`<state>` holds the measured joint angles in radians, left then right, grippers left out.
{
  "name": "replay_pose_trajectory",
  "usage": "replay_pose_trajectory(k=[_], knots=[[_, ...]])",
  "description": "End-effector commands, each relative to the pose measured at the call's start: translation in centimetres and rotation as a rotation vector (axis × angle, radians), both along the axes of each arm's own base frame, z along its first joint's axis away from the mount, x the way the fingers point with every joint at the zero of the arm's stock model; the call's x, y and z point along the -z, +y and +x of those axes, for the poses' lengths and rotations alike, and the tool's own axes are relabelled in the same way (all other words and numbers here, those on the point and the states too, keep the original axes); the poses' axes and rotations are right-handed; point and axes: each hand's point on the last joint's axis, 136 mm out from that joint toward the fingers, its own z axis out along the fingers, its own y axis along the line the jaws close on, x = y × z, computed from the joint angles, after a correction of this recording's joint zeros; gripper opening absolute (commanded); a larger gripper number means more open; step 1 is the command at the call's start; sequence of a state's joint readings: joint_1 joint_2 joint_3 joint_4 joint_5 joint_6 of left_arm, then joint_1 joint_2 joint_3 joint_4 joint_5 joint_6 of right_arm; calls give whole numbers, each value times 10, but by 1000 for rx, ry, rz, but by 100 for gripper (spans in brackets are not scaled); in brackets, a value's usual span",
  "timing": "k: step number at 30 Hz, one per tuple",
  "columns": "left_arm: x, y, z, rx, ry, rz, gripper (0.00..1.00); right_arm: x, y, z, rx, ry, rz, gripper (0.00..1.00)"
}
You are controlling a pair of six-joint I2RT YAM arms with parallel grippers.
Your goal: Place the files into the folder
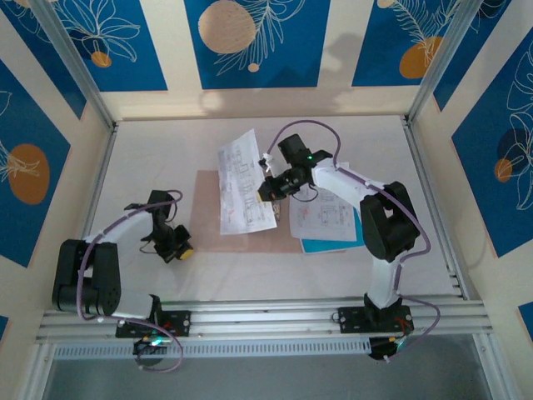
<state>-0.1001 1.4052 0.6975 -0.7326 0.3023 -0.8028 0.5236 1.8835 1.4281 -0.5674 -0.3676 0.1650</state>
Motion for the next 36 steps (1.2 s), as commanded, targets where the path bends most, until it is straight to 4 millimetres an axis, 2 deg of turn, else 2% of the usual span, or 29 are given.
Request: replay_pose_trajectory(k=[1,14,20,36], knots=[[-4,7,1,-8,-8,31,0,-7,-6,-8,-11,26,47,0],[-12,22,27,-42,-70,15,0,5,-18,-26,14,88,73,0],[0,26,34,-42,-52,-14,0,16,-13,-28,7,126,108,0],[15,14,32,-28,-24,-85,0,35,4,-30,14,204,190,0]])
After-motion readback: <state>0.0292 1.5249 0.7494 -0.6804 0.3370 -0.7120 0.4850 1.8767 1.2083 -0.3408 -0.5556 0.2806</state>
